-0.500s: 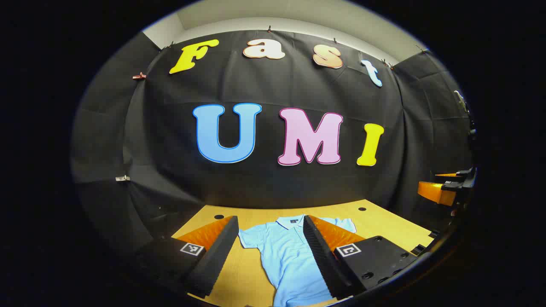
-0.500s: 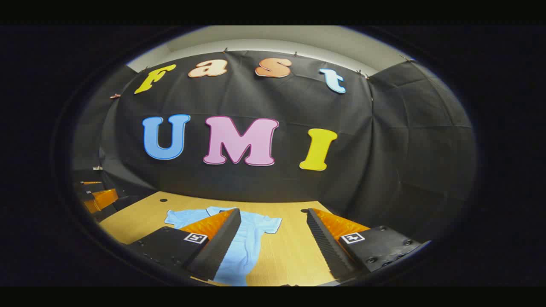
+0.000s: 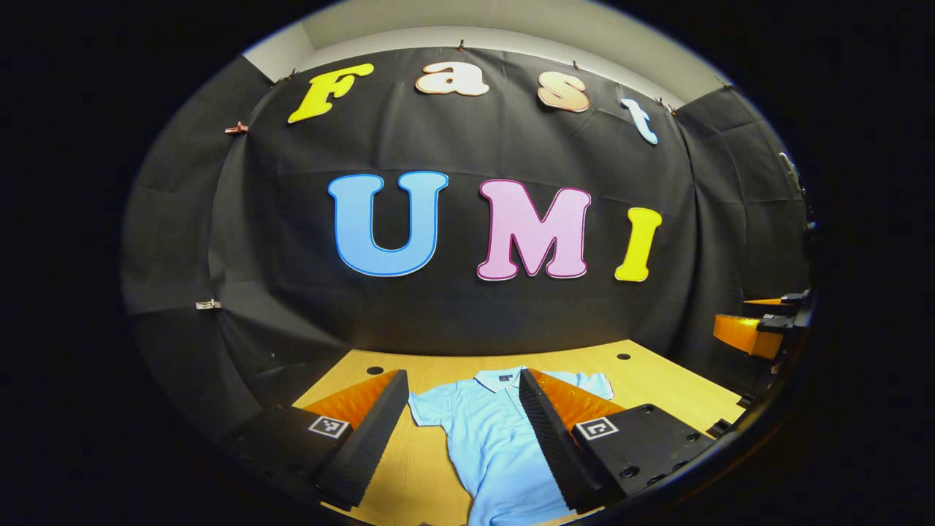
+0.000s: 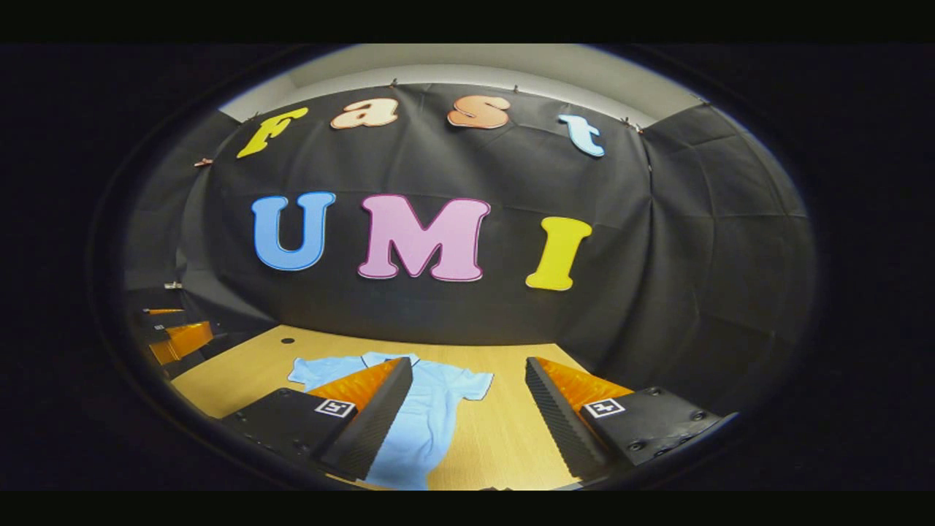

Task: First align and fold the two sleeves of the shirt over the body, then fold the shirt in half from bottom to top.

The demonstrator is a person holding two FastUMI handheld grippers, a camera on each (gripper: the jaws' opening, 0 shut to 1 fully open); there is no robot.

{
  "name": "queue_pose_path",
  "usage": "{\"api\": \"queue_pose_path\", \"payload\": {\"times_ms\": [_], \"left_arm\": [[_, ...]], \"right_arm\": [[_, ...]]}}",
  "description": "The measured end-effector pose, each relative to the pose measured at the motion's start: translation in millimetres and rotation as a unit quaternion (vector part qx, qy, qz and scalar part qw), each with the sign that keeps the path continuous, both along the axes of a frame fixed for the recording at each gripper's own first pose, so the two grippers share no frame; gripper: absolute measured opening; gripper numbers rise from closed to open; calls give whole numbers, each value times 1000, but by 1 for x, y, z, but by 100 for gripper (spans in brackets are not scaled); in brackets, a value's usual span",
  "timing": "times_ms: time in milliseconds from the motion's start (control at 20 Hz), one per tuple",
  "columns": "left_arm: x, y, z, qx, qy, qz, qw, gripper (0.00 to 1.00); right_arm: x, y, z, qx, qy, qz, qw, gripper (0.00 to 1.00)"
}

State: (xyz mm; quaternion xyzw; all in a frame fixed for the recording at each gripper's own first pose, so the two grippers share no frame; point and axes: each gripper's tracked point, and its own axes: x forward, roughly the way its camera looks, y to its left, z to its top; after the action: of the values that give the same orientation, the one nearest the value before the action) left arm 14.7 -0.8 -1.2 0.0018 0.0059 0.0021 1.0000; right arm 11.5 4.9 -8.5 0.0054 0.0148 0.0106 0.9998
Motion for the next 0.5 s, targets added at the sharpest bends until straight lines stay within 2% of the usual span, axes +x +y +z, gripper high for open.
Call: {"api": "queue_pose_path", "payload": {"times_ms": [500], "left_arm": [[7,1,-4,-1,7,0,1000,96]], "right_arm": [[11,-4,-6,1,10,-9,1000,97]]}}
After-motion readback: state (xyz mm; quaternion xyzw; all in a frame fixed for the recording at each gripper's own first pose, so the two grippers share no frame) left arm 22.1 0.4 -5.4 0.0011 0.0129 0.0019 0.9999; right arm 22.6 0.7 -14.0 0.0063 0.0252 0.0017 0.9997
